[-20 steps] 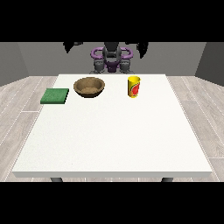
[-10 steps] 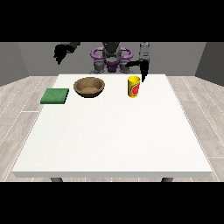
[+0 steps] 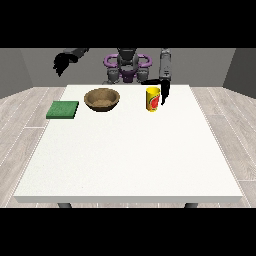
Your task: Pick the cup and pour the ball into the bowl, then pick the bowl and place it on the pad
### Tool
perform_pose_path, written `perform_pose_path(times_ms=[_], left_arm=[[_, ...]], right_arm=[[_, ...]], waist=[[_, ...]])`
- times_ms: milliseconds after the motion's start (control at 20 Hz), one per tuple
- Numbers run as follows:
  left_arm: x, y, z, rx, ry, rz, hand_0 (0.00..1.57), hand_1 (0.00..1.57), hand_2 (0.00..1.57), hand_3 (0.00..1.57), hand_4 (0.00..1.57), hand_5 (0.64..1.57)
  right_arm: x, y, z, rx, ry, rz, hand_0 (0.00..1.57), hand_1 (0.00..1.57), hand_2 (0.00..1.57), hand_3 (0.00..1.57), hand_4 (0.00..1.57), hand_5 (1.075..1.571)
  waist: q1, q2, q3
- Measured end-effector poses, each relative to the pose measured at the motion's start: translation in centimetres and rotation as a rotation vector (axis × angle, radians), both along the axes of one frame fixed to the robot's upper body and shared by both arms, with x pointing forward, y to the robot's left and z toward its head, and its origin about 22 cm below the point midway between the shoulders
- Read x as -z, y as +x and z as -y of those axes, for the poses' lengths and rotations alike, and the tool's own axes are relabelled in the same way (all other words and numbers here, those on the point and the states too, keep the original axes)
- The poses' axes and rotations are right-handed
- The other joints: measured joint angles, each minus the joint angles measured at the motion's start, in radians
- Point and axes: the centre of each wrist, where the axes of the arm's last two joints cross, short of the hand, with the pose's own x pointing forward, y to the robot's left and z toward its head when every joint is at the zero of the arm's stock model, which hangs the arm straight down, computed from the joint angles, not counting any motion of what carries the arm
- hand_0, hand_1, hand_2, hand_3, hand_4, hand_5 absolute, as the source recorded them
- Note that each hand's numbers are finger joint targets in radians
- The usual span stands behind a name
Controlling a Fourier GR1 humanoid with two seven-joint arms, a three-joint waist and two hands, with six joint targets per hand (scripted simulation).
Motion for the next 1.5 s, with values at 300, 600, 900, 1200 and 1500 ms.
perform_pose_path(times_ms=[300, 600, 900, 1200, 1500], left_arm=[[2.6, 0.9, -0.3, -0.034, -0.007, -0.018, 0.0, 0.0, 0.0, 0.0, 0.65, 1.535], [4.2, 1.0, -1.2, -0.099, 0.072, 0.012, 1.25, 1.25, 1.57, 1.57, 1.33, 1.491], [4.2, 1.6, -2.1, -0.195, 0.175, 0.059, 1.28, 1.28, 1.57, 1.57, 1.41, 1.418], [3.8, 2.5, 1.9, -0.156, 0.326, -0.031, 1.29, 1.29, 1.57, 1.57, 1.41, 1.467], [1.6, 4.6, 4.9, -0.152, 0.685, -0.015, 1.36, 1.36, 1.57, 1.57, 1.45, 1.533]], right_arm=[[0.8, 0.0, 0.2, -0.017, -0.002, -0.017, 0.0, 0.0, 0.0, 0.0, 0.68, 1.566], [-1.0, 0.6, 1.3, -0.032, -0.006, 0.029, 0.0, 0.0, 0.0, 0.16, 0.65, 1.569], [-2.9, 0.6, 3.7, -0.054, -0.003, 0.045, 0.0, 0.0, 0.0, 0.15, 0.63, 1.566], [-1.5, 0.4, 7.4, 0.002, 0.003, -0.063, 0.0, 0.0, 0.0, 0.31, 0.63, 1.563], [0.4, 0.7, 8.0, 0.008, 0.024, -0.152, 0.0, 0.0, 0.0, 0.19, 0.66, 1.563]], waist=[[-0.024, -0.002, -0.0001], [-0.058, 0.039, 0.0001], [-0.092, 0.047, 0.0054], [-0.052, -0.069, 0.0026], [-0.042, -0.157, 0.0052]])
